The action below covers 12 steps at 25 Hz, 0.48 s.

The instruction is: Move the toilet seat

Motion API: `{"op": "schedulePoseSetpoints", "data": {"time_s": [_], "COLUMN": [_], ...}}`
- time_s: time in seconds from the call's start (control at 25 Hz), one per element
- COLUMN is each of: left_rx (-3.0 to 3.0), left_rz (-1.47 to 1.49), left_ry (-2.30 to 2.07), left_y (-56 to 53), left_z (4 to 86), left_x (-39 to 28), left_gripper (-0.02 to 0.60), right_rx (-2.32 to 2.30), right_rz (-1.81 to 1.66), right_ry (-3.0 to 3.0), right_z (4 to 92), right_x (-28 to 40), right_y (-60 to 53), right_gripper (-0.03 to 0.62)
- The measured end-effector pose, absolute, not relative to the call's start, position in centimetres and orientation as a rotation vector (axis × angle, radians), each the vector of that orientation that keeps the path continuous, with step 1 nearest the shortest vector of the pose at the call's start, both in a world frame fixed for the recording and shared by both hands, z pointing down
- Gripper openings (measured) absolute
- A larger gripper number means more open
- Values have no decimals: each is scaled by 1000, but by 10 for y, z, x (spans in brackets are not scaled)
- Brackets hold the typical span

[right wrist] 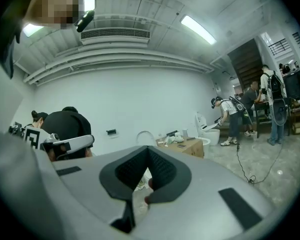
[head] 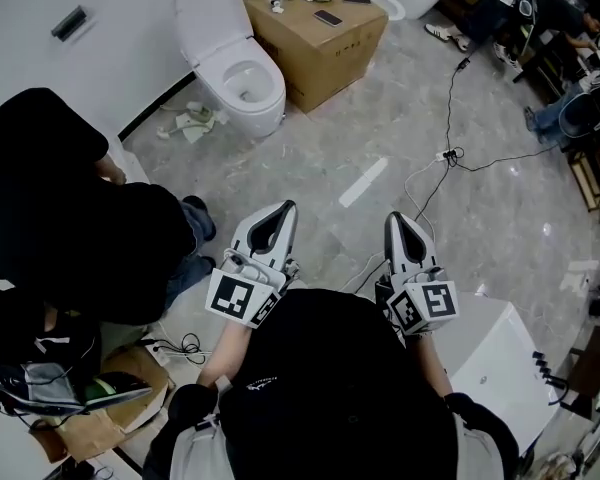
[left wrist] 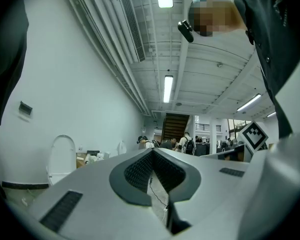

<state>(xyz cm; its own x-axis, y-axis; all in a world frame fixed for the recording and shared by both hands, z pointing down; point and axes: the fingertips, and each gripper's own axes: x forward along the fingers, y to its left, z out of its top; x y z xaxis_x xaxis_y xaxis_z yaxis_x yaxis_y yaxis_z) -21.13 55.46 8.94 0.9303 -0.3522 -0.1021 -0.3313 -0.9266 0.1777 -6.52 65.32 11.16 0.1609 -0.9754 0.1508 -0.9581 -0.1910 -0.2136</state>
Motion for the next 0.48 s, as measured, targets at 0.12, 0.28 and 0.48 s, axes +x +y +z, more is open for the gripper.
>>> {"op": "schedulePoseSetpoints", "data": {"time_s": [0.12,0.28,0.48], "left_rx": [2945,2940,2930], "left_rz": [-198,-199,-193], "left_ry": [-521,-538,-558], "left_y": [538,518,504], "left_z": [89,93,96], "left_x": [-213,-217,-223], "left_gripper": [8,8,8], "right_rx": [-2341,-2335,-2318], "right_rz": [-386,-392,-394], "right_ry": [1951,1966,1989], "right_z": [112,119,120], "right_x": [-68,-71,-76], "right_y": [635,614,595], "right_gripper": [12,12,12]}}
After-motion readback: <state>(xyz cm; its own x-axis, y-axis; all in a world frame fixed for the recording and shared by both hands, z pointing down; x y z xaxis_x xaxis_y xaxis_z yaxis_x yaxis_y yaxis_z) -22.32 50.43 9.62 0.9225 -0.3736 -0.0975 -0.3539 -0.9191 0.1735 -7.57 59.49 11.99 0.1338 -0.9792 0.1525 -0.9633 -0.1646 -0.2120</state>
